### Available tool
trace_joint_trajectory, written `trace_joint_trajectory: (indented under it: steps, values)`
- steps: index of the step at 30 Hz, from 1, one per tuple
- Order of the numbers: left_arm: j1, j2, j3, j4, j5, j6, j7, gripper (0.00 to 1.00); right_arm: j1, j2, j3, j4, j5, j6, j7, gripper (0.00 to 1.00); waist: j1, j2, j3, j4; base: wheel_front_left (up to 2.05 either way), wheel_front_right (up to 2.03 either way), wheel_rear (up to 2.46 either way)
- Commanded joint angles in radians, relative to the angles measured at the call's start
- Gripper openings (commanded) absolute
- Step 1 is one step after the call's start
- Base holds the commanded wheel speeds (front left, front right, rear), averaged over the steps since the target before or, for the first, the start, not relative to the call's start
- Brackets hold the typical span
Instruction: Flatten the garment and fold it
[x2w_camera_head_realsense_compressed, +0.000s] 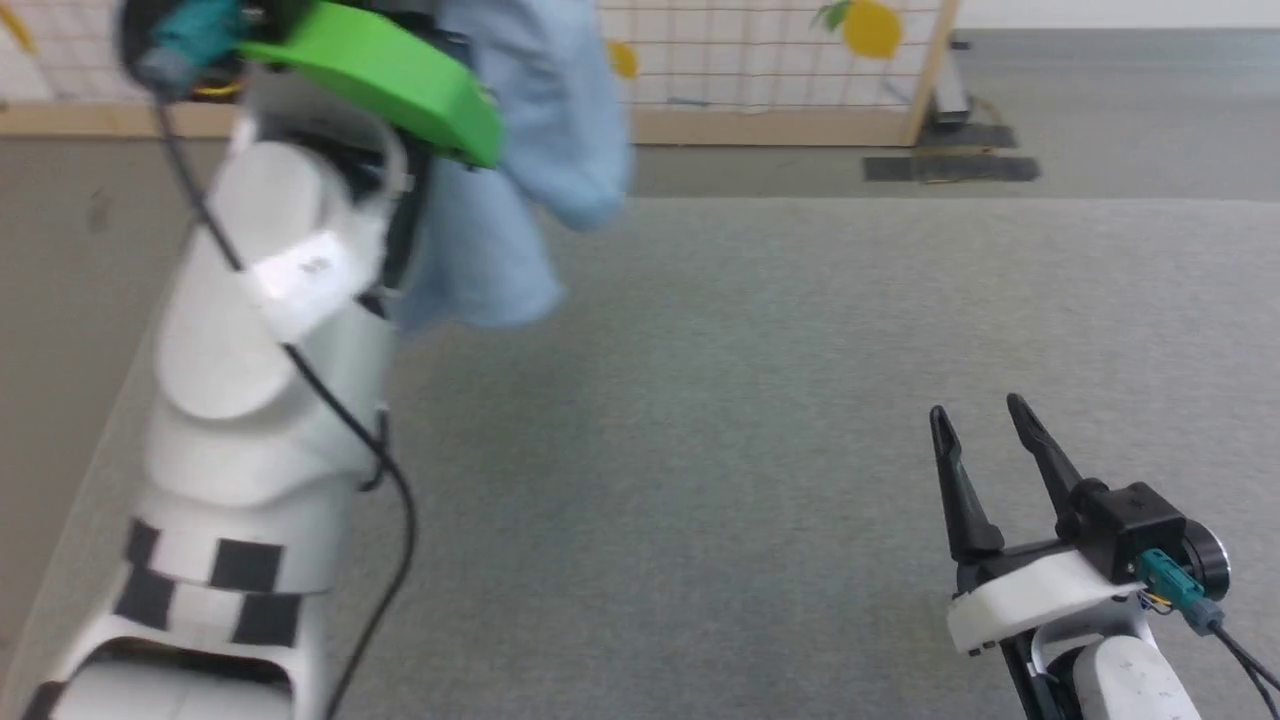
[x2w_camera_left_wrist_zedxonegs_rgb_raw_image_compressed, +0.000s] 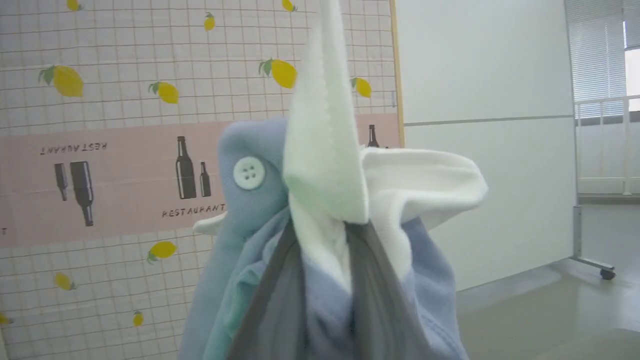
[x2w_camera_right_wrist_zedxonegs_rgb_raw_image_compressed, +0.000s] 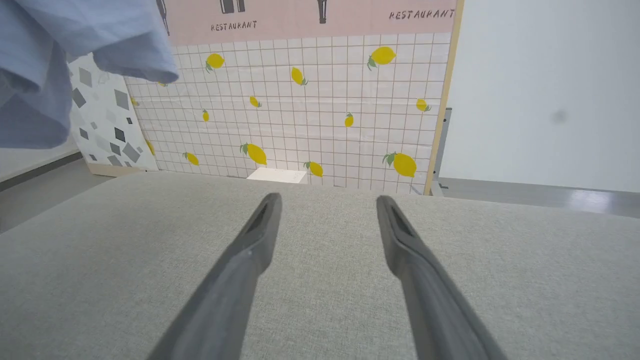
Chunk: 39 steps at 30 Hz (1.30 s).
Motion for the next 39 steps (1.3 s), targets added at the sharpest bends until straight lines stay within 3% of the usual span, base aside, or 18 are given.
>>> trace_joint_trajectory:
  steps: [1, 8, 12, 13, 18, 19, 20, 21, 23, 27, 30, 34, 39]
  values:
    - [-0.006, -0.020, -0.017, -0.002, -0.014, -0.006, -0.004, 0.00, 0.011, -0.001, -0.006, -0.012, -0.006, -0.002, 0.006, 1.00, 0.0001, 0.0000, -0.053, -0.125, 0.00, 0.00, 0.00]
    - [0.080, -0.092, -0.092, 0.041, -0.095, -0.005, -0.010, 0.00, 0.019, -0.001, -0.036, -0.052, -0.013, -0.002, 0.026, 1.00, 0.0001, 0.0000, -0.022, -0.229, 0.00, 0.00, 0.00]
    - [0.180, -0.101, -0.157, 0.123, -0.149, 0.005, 0.062, 0.00, 0.023, -0.001, -0.041, -0.069, -0.010, -0.002, 0.032, 1.00, 0.0001, 0.0000, 0.005, -0.279, 0.00, 0.00, 0.00]
    - [0.280, -0.103, -0.231, 0.250, -0.181, 0.008, 0.203, 0.00, 0.023, -0.001, -0.044, -0.075, -0.002, -0.002, 0.033, 1.00, 0.0001, 0.0000, 0.033, -0.308, 0.00, 0.00, 0.00]
    - [0.357, -0.104, -0.299, 0.397, -0.217, 0.002, 0.430, 0.00, 0.016, -0.001, -0.037, -0.073, 0.010, -0.002, 0.029, 1.00, 0.0001, 0.0000, 0.057, -0.316, 0.00, 0.00, 0.00]
    - [0.363, -0.104, -0.307, 0.413, -0.218, 0.005, 0.461, 0.25, 0.015, -0.001, -0.035, -0.072, 0.011, -0.002, 0.028, 1.00, 0.0001, 0.0000, 0.059, -0.314, 0.00, 0.00, 0.00]
    - [0.367, -0.102, -0.317, 0.428, -0.217, 0.009, 0.495, 0.82, 0.014, -0.001, -0.033, -0.070, 0.013, -0.002, 0.028, 1.00, 0.0001, 0.0000, 0.060, -0.309, 0.00, 0.00, 0.00]
    - [0.371, -0.101, -0.325, 0.435, -0.217, 0.007, 0.517, 1.00, 0.014, -0.001, -0.032, -0.068, 0.013, -0.002, 0.027, 1.00, 0.0001, 0.0000, 0.059, -0.304, 0.00, 0.00, 0.00]
    - [0.379, -0.102, -0.325, 0.426, -0.237, -0.006, 0.532, 1.00, 0.013, -0.001, -0.029, -0.064, 0.014, -0.002, 0.027, 1.00, 0.0001, 0.0000, 0.056, -0.290, 0.00, 0.00, 0.00]
    - [0.387, -0.098, -0.277, 0.324, -0.252, -0.012, 0.347, 1.00, 0.011, -0.001, -0.027, -0.059, 0.014, -0.002, 0.025, 1.00, 0.0001, 0.0000, 0.042, -0.257, 0.00, 0.00, 0.00]
    - [0.409, -0.081, -0.217, 0.230, -0.234, 0.012, 0.111, 1.00, 0.016, -0.001, -0.028, -0.061, 0.009, -0.002, 0.028, 1.00, 0.0001, 0.0000, 0.026, -0.231, 0.00, 0.00, 0.00]
    - [0.467, -0.035, -0.155, 0.134, -0.194, 0.062, -0.116, 1.00, 0.023, -0.001, -0.038, -0.069, 0.001, -0.002, 0.033, 1.00, 0.0001, 0.0000, 0.007, -0.192, 0.00, 0.00, 0.00]
    - [0.583, 0.016, -0.056, -0.002, -0.140, 0.118, -0.174, 1.00, 0.034, -0.001, -0.040, -0.082, -0.009, -0.002, 0.046, 1.00, 0.0001, 0.0000, -0.016, -0.145, 0.00, 0.00, 0.00]
